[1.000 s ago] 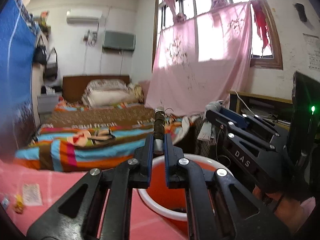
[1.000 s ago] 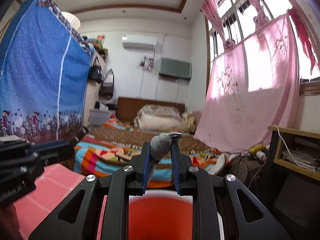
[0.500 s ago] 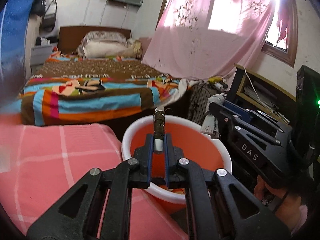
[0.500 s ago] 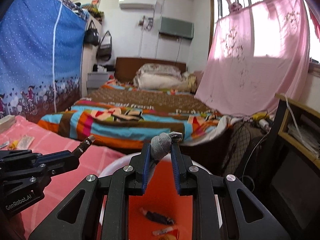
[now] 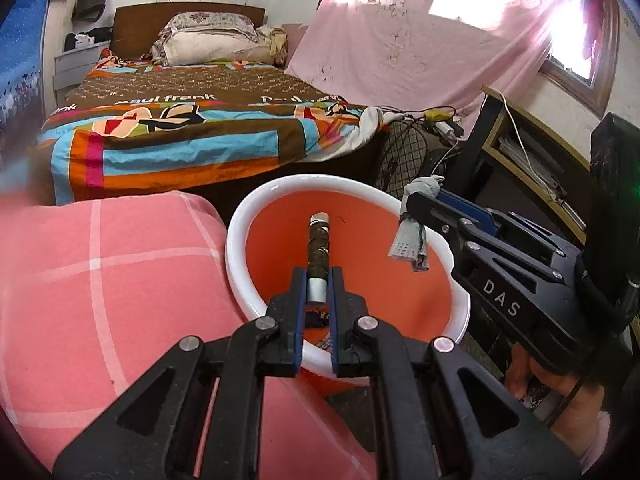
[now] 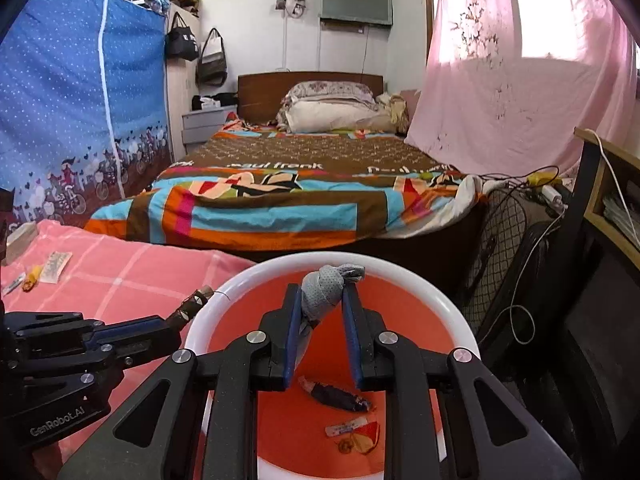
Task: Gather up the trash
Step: 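Open both tools to drop the cloth scrap and stick into the bucket, then move both tools back over the bedspread toward the green box and white tube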
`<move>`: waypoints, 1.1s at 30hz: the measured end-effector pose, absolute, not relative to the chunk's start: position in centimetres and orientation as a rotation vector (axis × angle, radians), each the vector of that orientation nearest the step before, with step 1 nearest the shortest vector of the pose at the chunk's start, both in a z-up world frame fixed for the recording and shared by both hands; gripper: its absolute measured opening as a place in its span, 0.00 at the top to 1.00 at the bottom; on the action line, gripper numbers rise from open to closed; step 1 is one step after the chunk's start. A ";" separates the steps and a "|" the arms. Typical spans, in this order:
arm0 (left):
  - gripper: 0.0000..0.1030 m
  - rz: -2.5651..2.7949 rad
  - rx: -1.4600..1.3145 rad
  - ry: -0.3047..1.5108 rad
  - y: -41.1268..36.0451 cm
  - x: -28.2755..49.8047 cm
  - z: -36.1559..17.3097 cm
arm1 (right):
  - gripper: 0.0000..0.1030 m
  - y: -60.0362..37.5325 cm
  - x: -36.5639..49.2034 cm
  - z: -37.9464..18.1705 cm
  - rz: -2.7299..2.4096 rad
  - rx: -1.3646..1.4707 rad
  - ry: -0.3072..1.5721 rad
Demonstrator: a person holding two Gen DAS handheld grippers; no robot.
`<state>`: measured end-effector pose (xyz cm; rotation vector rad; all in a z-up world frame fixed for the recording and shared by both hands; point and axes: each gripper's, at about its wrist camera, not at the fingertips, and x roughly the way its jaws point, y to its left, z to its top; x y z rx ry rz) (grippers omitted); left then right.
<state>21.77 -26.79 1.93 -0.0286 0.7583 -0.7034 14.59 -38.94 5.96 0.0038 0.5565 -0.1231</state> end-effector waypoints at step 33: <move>0.17 -0.613 -0.040 0.745 -24.9 21.9 2.1 | 0.20 -40.7 15.3 6.1 -0.160 0.086 0.581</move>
